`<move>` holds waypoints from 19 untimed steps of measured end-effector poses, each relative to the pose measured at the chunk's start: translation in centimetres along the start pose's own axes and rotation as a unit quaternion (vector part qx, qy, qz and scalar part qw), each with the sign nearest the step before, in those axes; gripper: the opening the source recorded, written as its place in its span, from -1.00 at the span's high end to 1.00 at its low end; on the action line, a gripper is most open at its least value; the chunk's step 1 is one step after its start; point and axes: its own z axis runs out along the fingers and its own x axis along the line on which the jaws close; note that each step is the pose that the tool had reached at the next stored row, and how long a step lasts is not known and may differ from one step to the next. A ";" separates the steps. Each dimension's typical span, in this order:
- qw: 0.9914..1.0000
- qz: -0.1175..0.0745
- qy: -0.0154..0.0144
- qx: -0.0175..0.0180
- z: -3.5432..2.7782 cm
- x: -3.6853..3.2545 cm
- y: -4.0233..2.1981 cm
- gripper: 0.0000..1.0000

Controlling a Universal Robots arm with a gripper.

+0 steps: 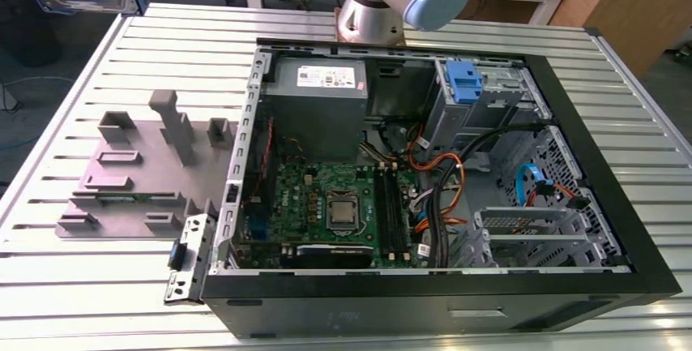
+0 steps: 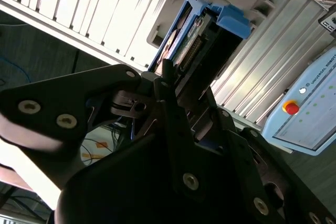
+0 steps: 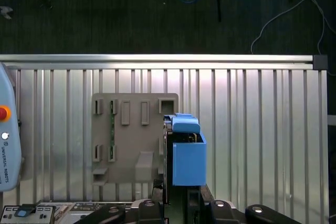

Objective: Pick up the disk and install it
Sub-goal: 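Pick up the disk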

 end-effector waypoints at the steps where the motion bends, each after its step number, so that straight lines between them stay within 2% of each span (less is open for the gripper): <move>1: 1.000 0.000 0.000 0.000 -0.01 -0.01 -0.16 0.30; 13: 1.000 0.000 0.000 0.000 -0.01 -0.06 -2.08 0.30; 19: 1.000 0.000 0.000 0.000 -0.01 -0.07 -2.22 0.30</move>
